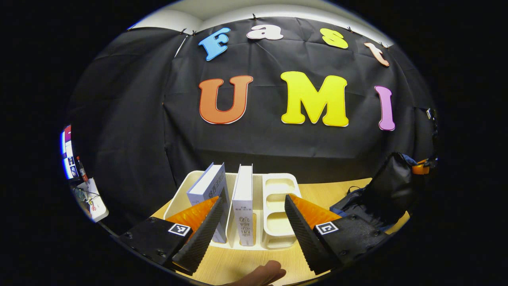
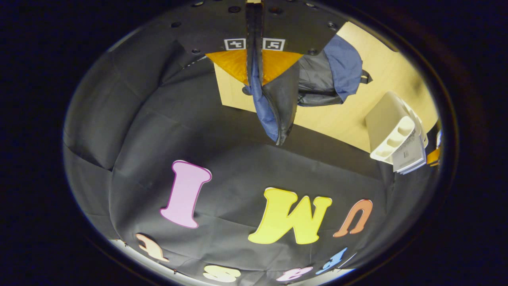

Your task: Open the schoolbag, grab two books from the bookshelf and put them into the schoolbag.

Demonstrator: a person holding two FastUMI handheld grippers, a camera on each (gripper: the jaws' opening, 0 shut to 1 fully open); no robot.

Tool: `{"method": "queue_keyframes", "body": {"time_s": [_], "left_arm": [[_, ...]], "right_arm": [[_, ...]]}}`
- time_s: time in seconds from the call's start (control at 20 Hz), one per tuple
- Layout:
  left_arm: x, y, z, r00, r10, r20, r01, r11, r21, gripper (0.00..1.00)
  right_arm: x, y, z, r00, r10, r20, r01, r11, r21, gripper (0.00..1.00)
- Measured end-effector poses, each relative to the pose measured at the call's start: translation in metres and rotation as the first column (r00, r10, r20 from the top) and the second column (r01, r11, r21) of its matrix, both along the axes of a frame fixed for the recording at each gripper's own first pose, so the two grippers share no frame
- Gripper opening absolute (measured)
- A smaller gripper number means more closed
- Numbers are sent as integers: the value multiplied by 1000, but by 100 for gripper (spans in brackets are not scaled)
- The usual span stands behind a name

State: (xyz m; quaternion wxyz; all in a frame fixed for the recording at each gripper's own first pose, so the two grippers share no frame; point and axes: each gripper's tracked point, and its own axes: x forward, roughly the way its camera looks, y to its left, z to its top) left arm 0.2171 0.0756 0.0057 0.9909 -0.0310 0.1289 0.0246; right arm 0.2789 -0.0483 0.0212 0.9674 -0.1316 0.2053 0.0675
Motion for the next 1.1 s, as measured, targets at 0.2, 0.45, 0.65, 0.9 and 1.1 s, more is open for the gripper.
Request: {"method": "queue_keyframes", "body": {"time_s": [0.2, 0.45, 0.65, 0.9, 1.1], "left_arm": [[39, 0, 18, 998, -20, -59, 19, 1000, -23, 98], [82, 0, 5, 971, -40, -236, 38, 999, -12, 98], [107, 7, -28, 910, -32, -414, 38, 999, 5, 98], [114, 10, -68, 799, -19, -601, 45, 999, 29, 96], [114, 10, -93, 714, -34, -699, 51, 999, 4, 85]], "right_arm": [[1, -3, -4, 1000, 11, 5, -11, 1000, 19, 1], [3, -9, -7, 1000, 22, 8, -22, 999, 46, 1], [3, -8, -11, 999, 44, 11, -45, 997, 56, 1], [3, -6, -21, 998, 66, 6, -67, 996, 66, 1], [3, -7, -25, 998, 69, 0, -69, 995, 78, 1]]}}
